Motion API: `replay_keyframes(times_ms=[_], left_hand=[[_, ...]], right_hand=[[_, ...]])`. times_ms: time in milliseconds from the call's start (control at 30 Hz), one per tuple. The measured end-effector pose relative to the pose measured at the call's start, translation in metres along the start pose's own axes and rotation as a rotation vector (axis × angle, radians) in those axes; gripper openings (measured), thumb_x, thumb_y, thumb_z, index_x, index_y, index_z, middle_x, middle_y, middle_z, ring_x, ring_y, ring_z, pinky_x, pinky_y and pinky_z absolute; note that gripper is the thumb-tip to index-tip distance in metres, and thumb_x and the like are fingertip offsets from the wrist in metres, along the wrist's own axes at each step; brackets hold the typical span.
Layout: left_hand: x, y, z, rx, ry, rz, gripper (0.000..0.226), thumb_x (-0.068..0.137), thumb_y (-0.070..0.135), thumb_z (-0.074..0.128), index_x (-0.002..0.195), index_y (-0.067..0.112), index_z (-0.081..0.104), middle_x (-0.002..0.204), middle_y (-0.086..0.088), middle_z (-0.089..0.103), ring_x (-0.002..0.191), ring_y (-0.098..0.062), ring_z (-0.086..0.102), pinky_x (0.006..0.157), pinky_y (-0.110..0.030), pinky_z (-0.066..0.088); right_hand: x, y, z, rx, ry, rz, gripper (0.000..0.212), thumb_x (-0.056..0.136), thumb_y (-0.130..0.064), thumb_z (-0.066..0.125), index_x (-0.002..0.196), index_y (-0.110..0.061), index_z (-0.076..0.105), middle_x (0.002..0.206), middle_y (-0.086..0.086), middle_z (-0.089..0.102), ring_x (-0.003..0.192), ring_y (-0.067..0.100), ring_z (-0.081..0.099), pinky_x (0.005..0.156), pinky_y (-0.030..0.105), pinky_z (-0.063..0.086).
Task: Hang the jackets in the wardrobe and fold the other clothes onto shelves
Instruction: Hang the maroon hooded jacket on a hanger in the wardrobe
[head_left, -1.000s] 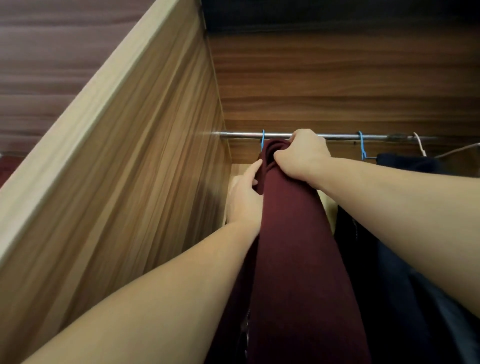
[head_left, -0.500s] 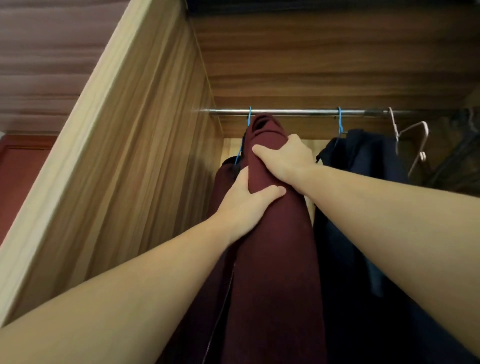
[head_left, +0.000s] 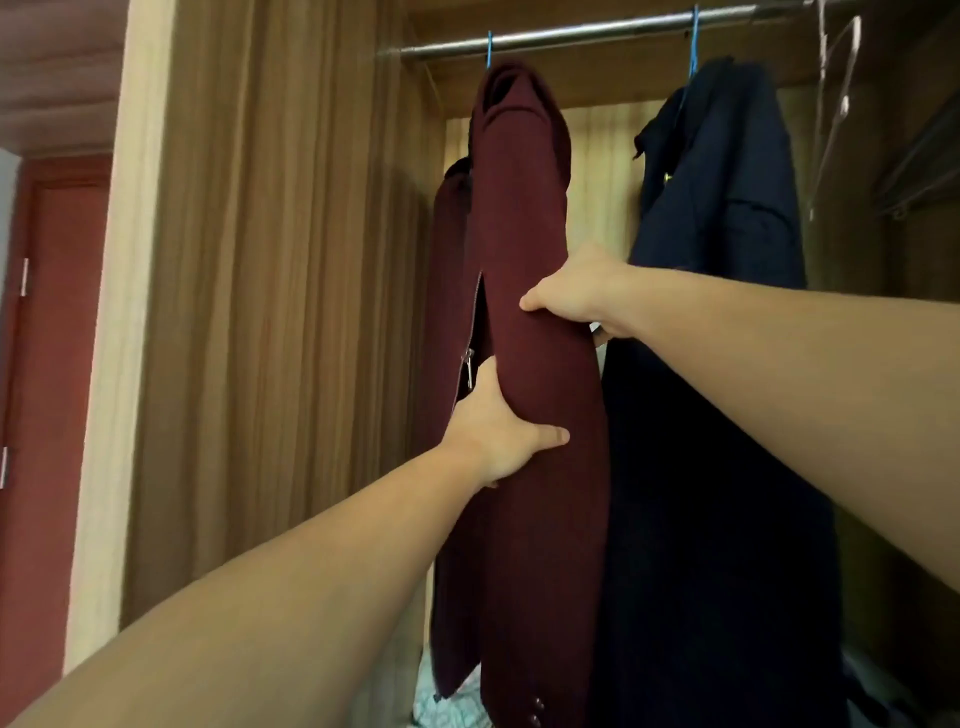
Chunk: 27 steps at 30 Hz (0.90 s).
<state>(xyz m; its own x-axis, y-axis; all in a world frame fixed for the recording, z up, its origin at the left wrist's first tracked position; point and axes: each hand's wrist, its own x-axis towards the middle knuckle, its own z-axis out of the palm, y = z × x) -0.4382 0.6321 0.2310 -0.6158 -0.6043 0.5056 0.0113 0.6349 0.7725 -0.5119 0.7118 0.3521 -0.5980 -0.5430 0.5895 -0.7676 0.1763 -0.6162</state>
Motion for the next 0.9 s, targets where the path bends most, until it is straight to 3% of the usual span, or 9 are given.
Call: replay_keyframes(times_ms=[200,367,533,633,767,900], left_hand=[[0.003,-0.023,0.002,-0.015,0.147,0.100,0.058,0.081,0.024,0.075,0.132,0.033,0.049,0.115,0.006,0.065,0.104,-0.018,0.063,0.093,-0.039,0.054],[0.000,-0.032,-0.010,-0.058,0.143,0.118,0.049,0.084,0.020,0.072,0.128,0.033,0.054,0.112,0.006,0.067,0.102,-0.018,0.064,0.091,-0.039,0.054],[-0.010,-0.038,-0.015,-0.119,0.114,0.124,0.041,0.085,0.027,0.070,0.125,0.029,0.058,0.111,0.009,0.068,0.101,-0.015,0.065,0.092,-0.037,0.054],[-0.021,-0.039,-0.019,-0.169,0.093,0.140,0.051,0.086,0.032,0.069,0.134,0.025,0.053,0.119,0.008,0.065,0.108,-0.013,0.063,0.095,-0.033,0.052],[-0.039,-0.033,-0.026,-0.235,0.088,0.132,0.076,0.087,0.031,0.066,0.152,0.025,0.028,0.144,0.003,0.046,0.129,-0.016,0.048,0.106,-0.032,0.042],[-0.081,-0.033,-0.022,-0.213,0.135,0.264,0.072,0.086,0.026,0.066,0.150,0.025,0.031,0.147,0.003,0.042,0.132,-0.012,0.042,0.111,-0.037,0.039]], right_hand=[[-0.015,0.002,0.011,-0.005,0.217,-0.081,0.025,0.091,-0.017,0.059,0.115,-0.010,0.059,0.112,0.006,0.062,0.097,0.024,0.062,0.081,0.035,0.056],[-0.033,-0.006,0.021,0.052,0.132,0.016,0.022,0.088,-0.018,0.066,0.109,-0.015,0.060,0.098,0.001,0.065,0.080,0.016,0.063,0.053,0.028,0.052],[-0.052,-0.001,0.027,0.061,0.114,0.093,0.028,0.086,-0.020,0.069,0.113,-0.015,0.064,0.103,0.000,0.069,0.081,0.011,0.065,0.053,0.027,0.053],[-0.065,0.003,0.031,0.044,0.097,0.135,0.034,0.085,-0.026,0.070,0.117,-0.017,0.062,0.107,-0.001,0.068,0.090,0.016,0.066,0.063,0.032,0.056],[-0.092,0.008,0.034,0.069,0.078,0.147,0.037,0.084,-0.034,0.071,0.116,-0.020,0.058,0.107,-0.003,0.067,0.091,0.015,0.067,0.072,0.036,0.059],[-0.127,0.022,0.037,0.083,0.101,0.129,0.054,0.080,-0.058,0.066,0.119,-0.024,0.050,0.108,-0.003,0.064,0.094,0.015,0.065,0.082,0.038,0.056]])
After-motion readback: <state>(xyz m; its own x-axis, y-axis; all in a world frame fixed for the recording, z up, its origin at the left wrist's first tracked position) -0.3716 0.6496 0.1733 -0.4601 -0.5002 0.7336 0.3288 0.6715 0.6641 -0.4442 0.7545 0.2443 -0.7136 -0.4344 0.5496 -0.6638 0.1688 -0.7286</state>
